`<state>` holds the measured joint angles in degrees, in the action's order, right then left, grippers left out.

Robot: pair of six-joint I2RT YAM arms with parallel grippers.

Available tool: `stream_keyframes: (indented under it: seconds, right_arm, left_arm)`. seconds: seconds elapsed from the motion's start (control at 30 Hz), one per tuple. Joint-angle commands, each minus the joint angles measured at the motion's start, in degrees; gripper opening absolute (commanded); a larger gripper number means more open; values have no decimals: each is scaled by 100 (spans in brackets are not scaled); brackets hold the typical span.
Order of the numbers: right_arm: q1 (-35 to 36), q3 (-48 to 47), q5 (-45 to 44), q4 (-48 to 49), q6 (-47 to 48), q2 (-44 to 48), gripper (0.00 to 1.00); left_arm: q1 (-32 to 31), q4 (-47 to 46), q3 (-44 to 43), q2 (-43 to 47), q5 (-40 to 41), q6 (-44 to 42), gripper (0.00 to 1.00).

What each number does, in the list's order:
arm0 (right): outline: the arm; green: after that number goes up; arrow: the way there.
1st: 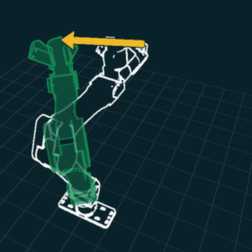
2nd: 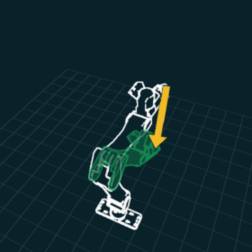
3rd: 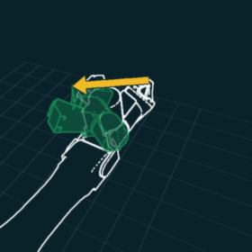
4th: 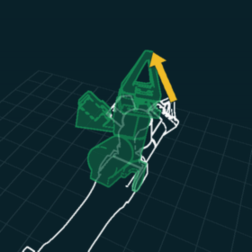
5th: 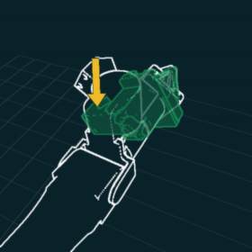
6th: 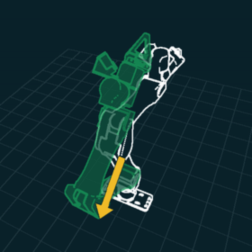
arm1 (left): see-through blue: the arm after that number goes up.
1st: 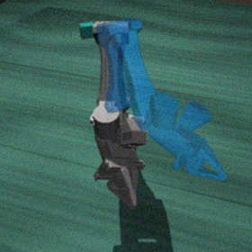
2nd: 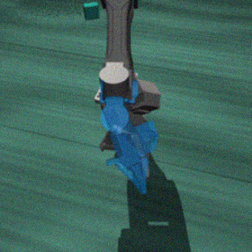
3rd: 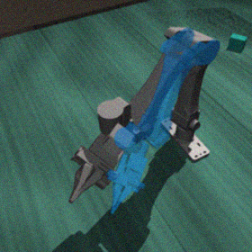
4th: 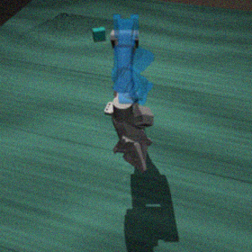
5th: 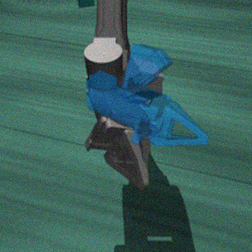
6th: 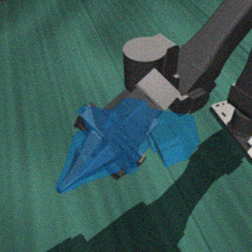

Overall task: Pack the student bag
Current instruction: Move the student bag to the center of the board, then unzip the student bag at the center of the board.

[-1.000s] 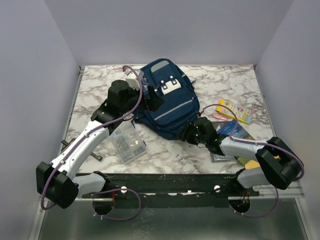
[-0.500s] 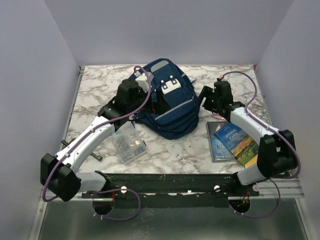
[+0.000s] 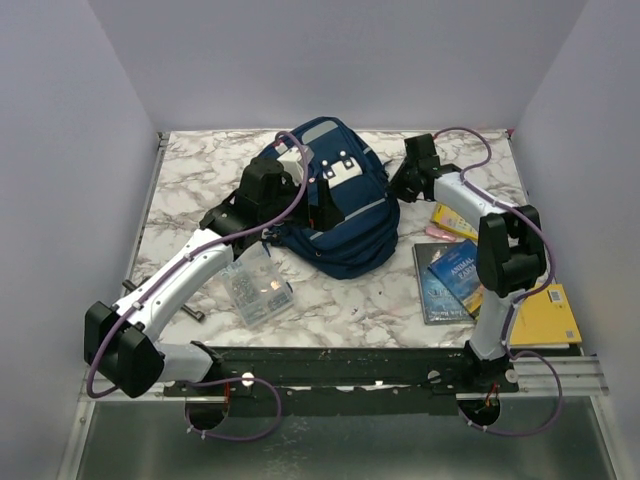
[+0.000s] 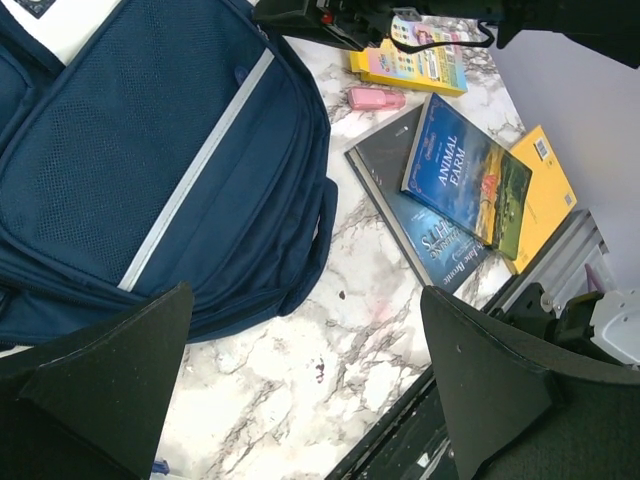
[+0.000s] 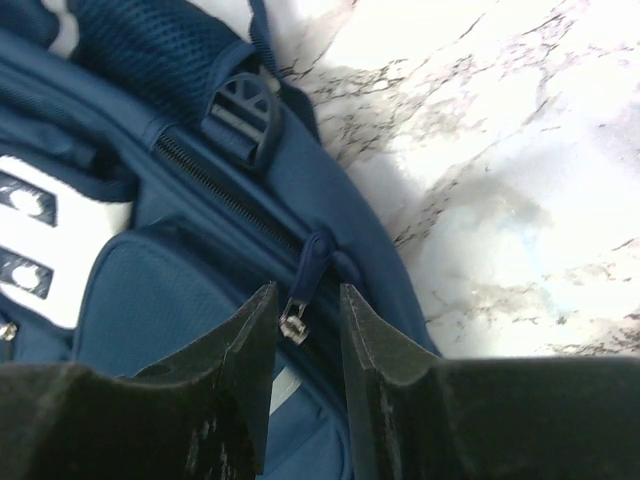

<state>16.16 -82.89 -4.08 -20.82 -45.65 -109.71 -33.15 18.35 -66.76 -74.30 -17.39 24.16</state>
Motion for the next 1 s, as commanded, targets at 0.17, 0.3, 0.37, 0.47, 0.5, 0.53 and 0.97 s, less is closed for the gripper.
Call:
stream_keyframes:
  seconds: [0.17, 0.3, 0.37, 0.47, 0.5, 0.53, 0.97]
  right_arm:
    - [-9, -427, -200, -126, 245, -501, 37]
    - [-8, -365, 34, 54, -191, -543, 36]
    - [-8, -301, 169, 155, -489, -551, 36]
    - [-9, -234, 355, 250, -881, -578, 37]
    - [-8, -205, 372, 296, -966, -578, 37]
    - [-8, -143, 456, 373, -1043, -565, 38]
    - [-8, 298, 638, 612, -1306, -449, 12]
  left_arm:
    - [-77, 169, -227, -158, -185, -34, 98]
    - [-85, 186, -253, -223, -232, -10, 99]
    - [-86, 194, -258, -221, -230, -6, 98]
    - [-95, 198, -261, -224, -225, -8, 99]
    - [-91, 204, -258, -222, -225, -8, 99]
    - [-104, 206, -258, -210, -223, -8, 99]
    - [-122, 271, -301, -323, -230, -4, 98]
